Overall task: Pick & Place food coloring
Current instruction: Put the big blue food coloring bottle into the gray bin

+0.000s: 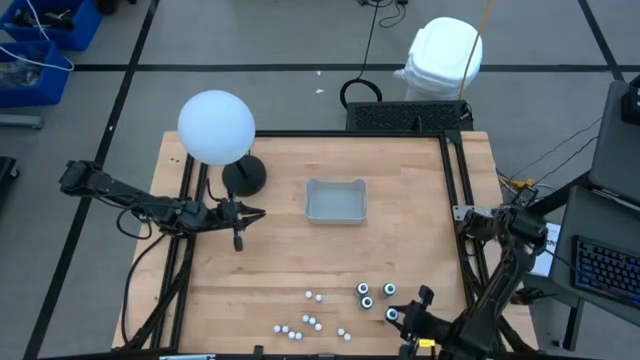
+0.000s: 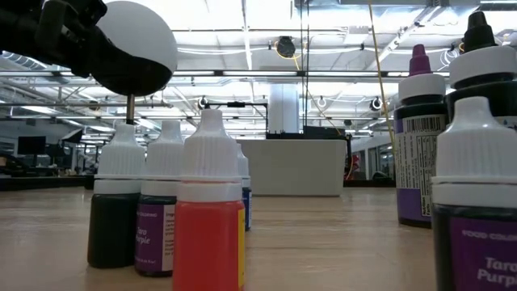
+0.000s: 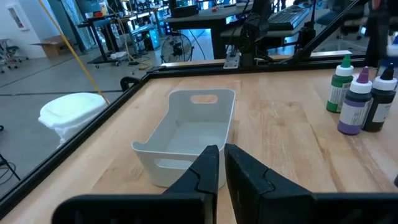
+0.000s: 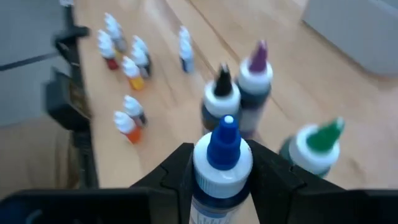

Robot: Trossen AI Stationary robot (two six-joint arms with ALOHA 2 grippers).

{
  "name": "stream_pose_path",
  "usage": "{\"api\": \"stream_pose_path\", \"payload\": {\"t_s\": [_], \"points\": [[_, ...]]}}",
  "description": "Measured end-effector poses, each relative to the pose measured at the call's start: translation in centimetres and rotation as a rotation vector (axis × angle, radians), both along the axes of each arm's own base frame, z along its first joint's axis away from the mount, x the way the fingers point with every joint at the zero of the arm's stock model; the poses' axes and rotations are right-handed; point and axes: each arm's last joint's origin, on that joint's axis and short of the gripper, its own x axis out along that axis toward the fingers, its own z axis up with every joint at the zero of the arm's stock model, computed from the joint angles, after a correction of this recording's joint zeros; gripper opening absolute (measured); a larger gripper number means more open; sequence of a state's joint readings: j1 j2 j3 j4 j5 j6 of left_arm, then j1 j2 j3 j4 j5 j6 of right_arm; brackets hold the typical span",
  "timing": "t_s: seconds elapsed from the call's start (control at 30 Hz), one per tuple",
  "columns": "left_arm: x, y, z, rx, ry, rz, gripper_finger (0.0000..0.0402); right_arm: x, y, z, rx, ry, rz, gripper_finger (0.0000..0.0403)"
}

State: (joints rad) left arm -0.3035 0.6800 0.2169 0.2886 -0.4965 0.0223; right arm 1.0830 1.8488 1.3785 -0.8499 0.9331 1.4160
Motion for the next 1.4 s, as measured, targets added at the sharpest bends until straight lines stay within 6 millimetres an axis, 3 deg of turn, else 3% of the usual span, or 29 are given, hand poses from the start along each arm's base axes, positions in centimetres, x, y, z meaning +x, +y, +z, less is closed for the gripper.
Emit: {"api": "stream_pose_path", "payload": {"t_s": [0.2,0.4,0.57,0.73,0.9,1.1,1.4], "points": [[0.0,0.0,0.0,0.000,0.000,0.000,0.0035,0.3,-2.0,6.1,-0.018,-0.071,0.140,0.0111],[0.0,0.0,0.0,0.000,0.001,0.000,0.0035,1.5,-6.4,12.2,-0.101,-0.157,0.219,0.0111],[0.0,0.0,0.0,0.001,0.003,0.000,0.0035,3.2,-10.7,15.4,-0.176,-0.189,0.236,0.0111],[0.0,0.0,-0.2,0.005,0.016,0.000,0.0035,6.1,-15.2,17.3,-0.217,-0.223,0.246,0.0112],[0.0,0.0,-0.2,0.008,0.025,0.000,0.0035,9.2,-19.8,18.4,-0.188,-0.301,0.296,0.0111],[0.0,0.0,-0.2,0.002,0.024,0.001,0.0035,11.9,-25.2,17.6,-0.150,-0.274,0.242,0.0111],[-0.1,0.0,-0.3,0.011,0.031,0.001,0.0035,17.1,-28.9,13.6,-0.116,-0.248,0.262,0.0111]]}}
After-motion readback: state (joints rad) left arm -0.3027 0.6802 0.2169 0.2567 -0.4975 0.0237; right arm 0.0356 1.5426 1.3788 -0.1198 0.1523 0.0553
